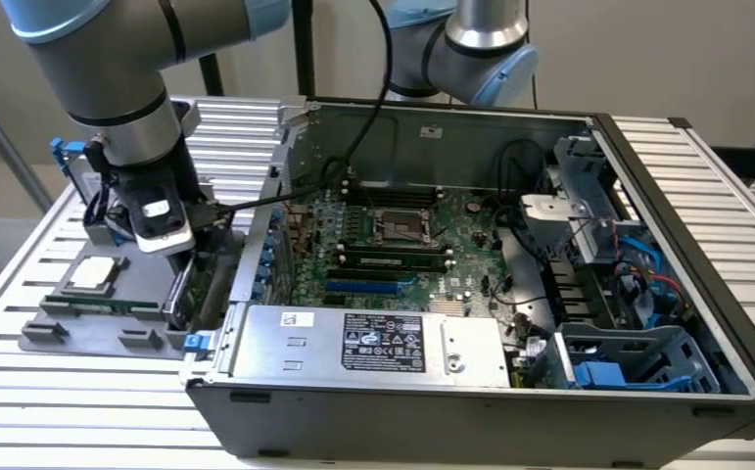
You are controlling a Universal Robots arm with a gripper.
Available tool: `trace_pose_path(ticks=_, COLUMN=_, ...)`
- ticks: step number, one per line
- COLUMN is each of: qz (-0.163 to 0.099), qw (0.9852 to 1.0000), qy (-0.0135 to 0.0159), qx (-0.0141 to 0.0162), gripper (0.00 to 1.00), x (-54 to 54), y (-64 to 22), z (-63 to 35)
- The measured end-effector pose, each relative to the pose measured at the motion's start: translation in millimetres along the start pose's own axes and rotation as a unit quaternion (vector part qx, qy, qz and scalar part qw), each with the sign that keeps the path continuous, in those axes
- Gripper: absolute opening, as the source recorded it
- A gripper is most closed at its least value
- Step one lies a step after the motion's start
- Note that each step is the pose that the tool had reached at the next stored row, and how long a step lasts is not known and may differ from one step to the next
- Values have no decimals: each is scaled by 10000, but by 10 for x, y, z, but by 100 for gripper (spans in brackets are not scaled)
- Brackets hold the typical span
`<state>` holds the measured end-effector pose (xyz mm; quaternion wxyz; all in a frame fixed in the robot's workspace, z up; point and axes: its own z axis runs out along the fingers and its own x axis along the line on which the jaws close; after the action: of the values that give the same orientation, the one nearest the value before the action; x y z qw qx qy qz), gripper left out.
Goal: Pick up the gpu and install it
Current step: 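Pick up the gpu and move the gpu toward the slot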
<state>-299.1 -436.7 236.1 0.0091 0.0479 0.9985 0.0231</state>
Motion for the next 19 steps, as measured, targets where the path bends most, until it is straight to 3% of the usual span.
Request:
trace_pose_path(ticks=10, qz=-311, qw=9995, qy=20, qx=-4, gripper=0, x=67, y=-6, z=-1)
trace_pose_path(ticks=19, qz=-314, qw=9995, qy=21, qx=-5, gripper=0, x=69, y=-6, z=-1)
